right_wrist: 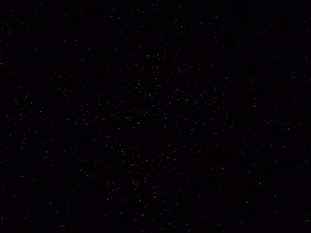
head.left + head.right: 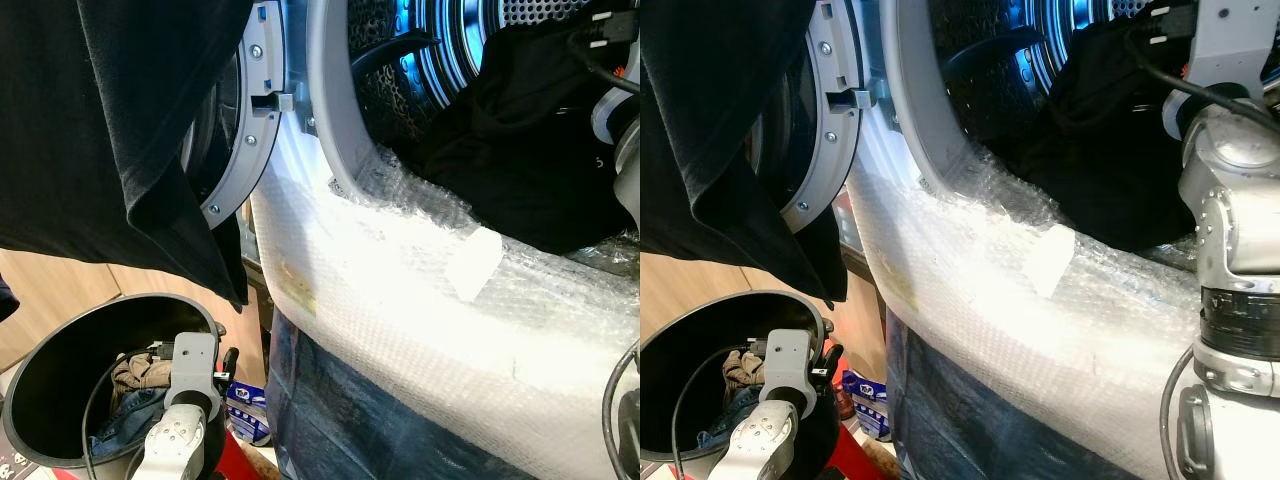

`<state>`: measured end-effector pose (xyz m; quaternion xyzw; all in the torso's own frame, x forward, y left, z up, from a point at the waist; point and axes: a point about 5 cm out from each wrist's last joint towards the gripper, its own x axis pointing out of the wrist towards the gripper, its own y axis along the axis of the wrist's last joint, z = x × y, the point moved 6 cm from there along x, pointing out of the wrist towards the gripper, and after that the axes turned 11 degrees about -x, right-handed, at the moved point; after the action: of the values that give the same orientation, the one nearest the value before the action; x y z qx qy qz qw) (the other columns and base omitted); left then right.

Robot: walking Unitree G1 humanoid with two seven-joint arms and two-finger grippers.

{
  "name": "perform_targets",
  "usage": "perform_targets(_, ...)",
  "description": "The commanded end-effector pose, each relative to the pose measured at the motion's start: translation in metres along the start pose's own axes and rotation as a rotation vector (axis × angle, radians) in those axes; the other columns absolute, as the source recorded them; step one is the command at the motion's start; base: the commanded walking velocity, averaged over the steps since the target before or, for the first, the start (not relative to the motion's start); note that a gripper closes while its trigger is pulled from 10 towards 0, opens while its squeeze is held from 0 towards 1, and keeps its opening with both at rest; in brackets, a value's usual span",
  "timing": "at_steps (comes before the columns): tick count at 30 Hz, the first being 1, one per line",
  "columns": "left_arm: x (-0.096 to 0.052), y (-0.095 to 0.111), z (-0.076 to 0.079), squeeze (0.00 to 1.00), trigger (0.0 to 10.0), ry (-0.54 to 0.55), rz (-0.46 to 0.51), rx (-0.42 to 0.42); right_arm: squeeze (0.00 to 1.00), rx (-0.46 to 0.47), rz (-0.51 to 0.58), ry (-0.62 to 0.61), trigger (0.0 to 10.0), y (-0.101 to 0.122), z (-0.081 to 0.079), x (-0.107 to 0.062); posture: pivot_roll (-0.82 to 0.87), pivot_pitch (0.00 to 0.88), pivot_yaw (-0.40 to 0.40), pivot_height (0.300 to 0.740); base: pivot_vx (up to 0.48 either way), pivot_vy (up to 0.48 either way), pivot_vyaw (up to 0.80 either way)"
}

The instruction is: Clothes washing

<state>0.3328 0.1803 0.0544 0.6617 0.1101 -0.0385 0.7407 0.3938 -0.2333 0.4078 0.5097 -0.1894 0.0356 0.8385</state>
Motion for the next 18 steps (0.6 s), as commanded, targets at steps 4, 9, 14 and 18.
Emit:
perform_targets(4, 0.000, -0.011, 0.000, 0.00, 10.0, -0.003, -0.046, 0.016, 0.00, -0.141, 0.214, -0.192, 10.0, 0.032, 0.030, -0.011, -0.06, 0.019, 0.003, 0.740, 0.000, 0.000, 0.00)
perform_targets(9, 0.000, -0.011, 0.001, 0.00, 10.0, -0.005, -0.045, 0.014, 0.00, -0.144, 0.321, -0.382, 10.0, 0.048, 0.056, -0.022, -0.06, 0.018, 0.002, 0.740, 0.000, 0.000, 0.00)
perform_targets(14, 0.000, -0.011, 0.001, 0.00, 10.0, -0.003, -0.044, 0.013, 0.00, -0.472, 0.451, -0.374, 10.0, 0.065, 0.029, -0.027, -0.06, 0.017, -0.001, 0.740, 0.000, 0.000, 0.00)
perform_targets(18, 0.000, -0.011, 0.002, 0.00, 10.0, -0.005, -0.043, 0.011, 0.00, -0.193, 0.240, -0.187, 10.0, 0.024, 0.006, -0.006, -0.05, 0.017, -0.001, 0.740, 0.000, 0.000, 0.00)
